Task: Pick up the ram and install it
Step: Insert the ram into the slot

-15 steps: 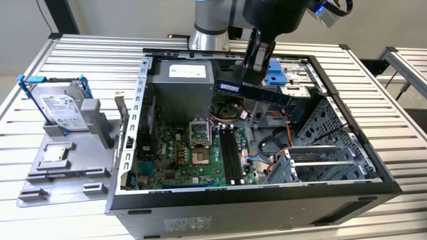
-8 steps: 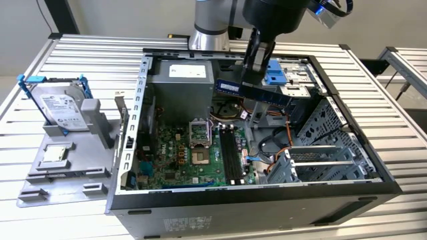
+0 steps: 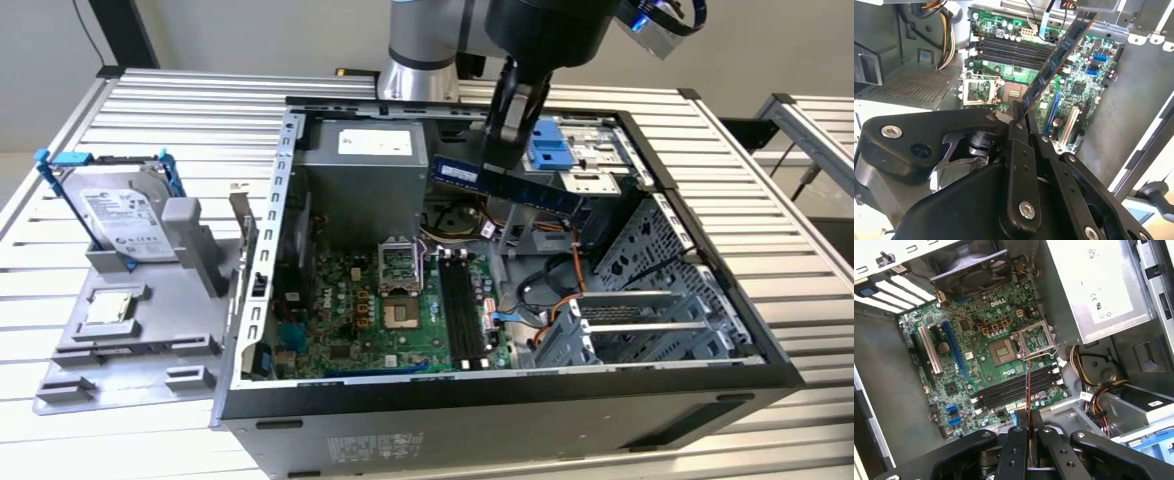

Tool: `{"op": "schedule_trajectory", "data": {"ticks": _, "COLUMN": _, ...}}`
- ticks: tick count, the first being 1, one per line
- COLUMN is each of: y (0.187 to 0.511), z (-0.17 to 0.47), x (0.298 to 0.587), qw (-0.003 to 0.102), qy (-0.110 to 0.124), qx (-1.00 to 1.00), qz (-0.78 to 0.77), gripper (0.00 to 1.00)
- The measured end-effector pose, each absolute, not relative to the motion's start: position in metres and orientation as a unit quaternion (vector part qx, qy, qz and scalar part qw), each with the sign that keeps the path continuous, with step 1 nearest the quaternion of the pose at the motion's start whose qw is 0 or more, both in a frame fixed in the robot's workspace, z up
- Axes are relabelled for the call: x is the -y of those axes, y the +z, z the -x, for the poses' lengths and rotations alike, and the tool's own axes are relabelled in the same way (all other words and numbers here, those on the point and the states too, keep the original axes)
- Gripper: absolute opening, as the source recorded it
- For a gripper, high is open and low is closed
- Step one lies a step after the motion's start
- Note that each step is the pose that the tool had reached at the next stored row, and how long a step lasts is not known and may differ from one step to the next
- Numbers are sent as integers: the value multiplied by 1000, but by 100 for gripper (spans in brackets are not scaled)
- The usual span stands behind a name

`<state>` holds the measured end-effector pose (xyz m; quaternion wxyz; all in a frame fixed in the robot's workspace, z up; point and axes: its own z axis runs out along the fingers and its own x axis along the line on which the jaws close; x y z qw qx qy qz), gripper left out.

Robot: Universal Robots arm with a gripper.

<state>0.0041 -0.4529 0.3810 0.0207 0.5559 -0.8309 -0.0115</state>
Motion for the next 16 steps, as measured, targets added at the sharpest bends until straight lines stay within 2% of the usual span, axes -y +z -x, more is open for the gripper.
{"op": "schedule_trajectory", "data": {"ticks": 16, "y": 381, "z": -4, "x": 453, "qw": 19, "qy": -14, "qx": 887, "qz": -461, "gripper": 0}}
